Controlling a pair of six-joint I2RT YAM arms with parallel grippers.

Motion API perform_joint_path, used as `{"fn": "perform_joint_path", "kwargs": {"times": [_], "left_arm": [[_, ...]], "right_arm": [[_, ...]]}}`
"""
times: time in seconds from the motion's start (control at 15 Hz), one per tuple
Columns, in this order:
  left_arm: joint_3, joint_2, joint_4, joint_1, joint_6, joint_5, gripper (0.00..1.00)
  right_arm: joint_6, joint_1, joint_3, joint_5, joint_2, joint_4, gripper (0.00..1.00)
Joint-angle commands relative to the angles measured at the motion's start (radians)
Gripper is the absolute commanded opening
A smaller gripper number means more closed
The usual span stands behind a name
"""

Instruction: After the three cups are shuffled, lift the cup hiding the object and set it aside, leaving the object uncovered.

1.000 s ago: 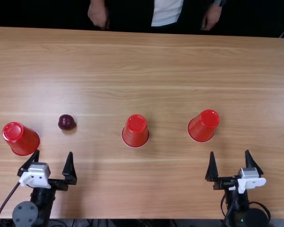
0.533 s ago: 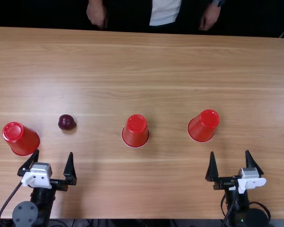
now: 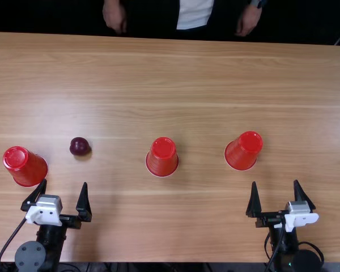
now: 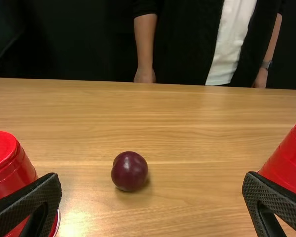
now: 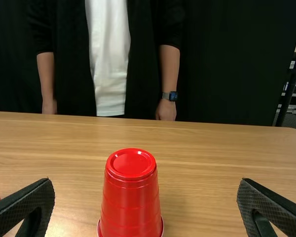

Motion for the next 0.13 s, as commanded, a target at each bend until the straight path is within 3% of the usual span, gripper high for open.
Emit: {"fn": "perform_joint_path", "kwargs": {"times": [0.0, 0.07], "left_arm": [[-0.025, -0.011, -0.003, 0.002, 0.008, 0.005, 1.0], [-0.025, -0.011, -0.003, 0.001, 0.008, 0.005, 1.0]], "right_arm": [[0.0, -0.009, -0.006, -0.002, -0.013, 0.006, 1.0], [0.0, -0.009, -0.006, -0.002, -0.013, 0.006, 1.0]]}}
